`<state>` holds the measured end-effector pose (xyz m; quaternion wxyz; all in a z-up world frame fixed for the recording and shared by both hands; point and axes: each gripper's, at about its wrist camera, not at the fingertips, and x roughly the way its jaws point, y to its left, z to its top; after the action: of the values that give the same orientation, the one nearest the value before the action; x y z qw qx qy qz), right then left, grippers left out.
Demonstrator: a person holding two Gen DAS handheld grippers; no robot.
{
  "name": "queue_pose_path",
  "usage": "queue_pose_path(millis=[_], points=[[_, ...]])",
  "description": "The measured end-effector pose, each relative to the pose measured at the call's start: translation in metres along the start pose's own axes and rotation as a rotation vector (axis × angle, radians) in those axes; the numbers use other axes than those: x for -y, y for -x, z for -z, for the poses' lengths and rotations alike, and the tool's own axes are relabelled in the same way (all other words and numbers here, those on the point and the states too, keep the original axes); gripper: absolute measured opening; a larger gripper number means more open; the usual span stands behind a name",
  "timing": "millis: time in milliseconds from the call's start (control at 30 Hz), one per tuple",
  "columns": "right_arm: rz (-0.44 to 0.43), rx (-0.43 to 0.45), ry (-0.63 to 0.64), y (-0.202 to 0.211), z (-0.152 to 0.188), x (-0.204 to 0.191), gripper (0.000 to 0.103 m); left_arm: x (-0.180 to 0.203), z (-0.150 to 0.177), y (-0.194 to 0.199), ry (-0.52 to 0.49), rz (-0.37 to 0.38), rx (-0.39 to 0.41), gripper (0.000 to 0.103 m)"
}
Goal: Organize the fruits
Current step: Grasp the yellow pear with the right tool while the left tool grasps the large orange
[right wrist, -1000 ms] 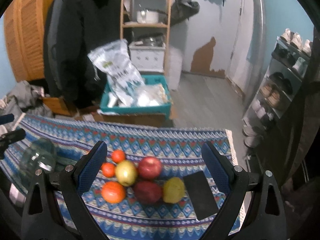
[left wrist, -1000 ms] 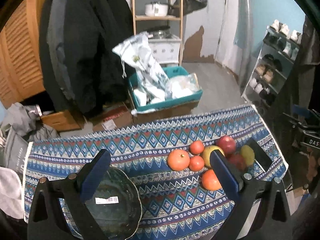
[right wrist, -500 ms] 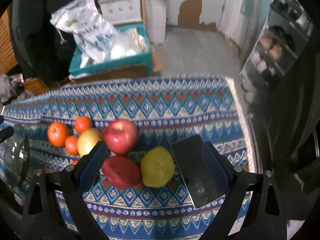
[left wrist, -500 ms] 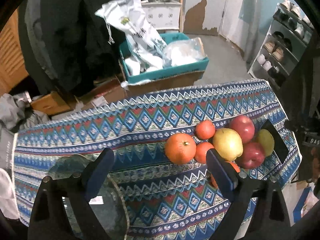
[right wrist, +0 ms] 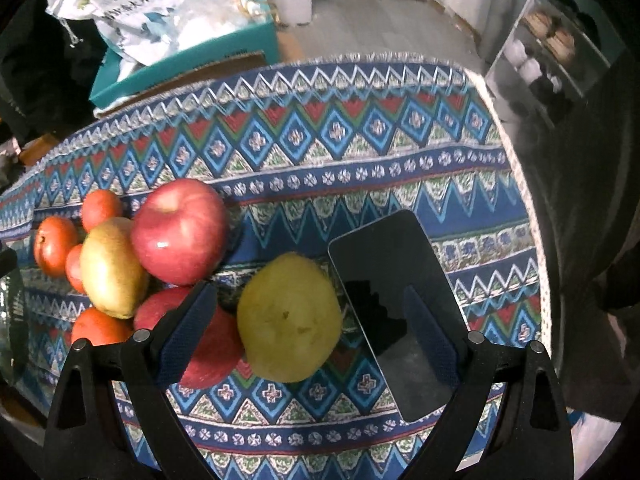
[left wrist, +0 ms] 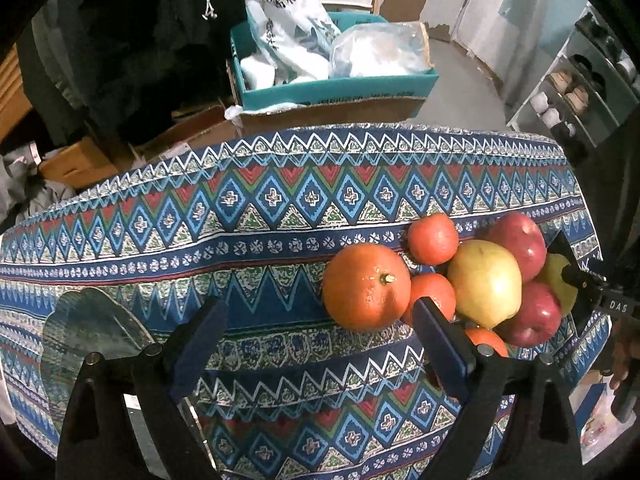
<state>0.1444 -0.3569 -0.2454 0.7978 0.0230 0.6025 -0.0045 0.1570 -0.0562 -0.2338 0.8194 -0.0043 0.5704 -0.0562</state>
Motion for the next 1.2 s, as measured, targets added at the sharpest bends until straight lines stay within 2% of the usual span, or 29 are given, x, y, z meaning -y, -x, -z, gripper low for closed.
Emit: queue_pose_path(millis=[300, 500, 633, 900, 967, 1100, 1167, 1200], points=[[-0.024, -0.073, -0.042, -0.026, 0.004, 0.006, 0.093, 0.003, -0.010, -0.016, 0.030, 0.032, -0.030, 0.095], [-0.053, -0.099, -0.078, -0.038, 0.006, 0.014, 0.083, 0.010, -0.015, -0.031, 0.038, 0.047, -0.052, 0.095], [-0.090, -0.104, -0.080, -0.042, 0.005, 0.013, 0.066, 0.015, -0.015, -0.044, 0.033, 0.038, -0.080, 0.095], [-0.070, -0.091, -0.067, -0.040, 0.004, 0.006, 0.066, 0.016, -0.013, -0.062, 0.043, 0.042, -0.110, 0.095], [-0.056, -0.080, -0.059, -0.033, 0.009, 0.007, 0.066, 0.015, -0.013, -0.063, 0.054, 0.054, -0.111, 0.093], [-0.049, -0.053, -0.065, -0.023, 0.009, 0.008, 0.066, 0.011, -0.014, -0.067, 0.065, 0.086, -0.115, 0.080], [-0.047, -0.042, -0.064, -0.019, 0.007, 0.009, 0.066, 0.008, -0.012, -0.068, 0.080, 0.109, -0.112, 0.079], [-0.046, -0.037, -0.063, -0.017, 0.007, 0.009, 0.066, 0.007, -0.011, -0.068, 0.089, 0.129, -0.113, 0.074]])
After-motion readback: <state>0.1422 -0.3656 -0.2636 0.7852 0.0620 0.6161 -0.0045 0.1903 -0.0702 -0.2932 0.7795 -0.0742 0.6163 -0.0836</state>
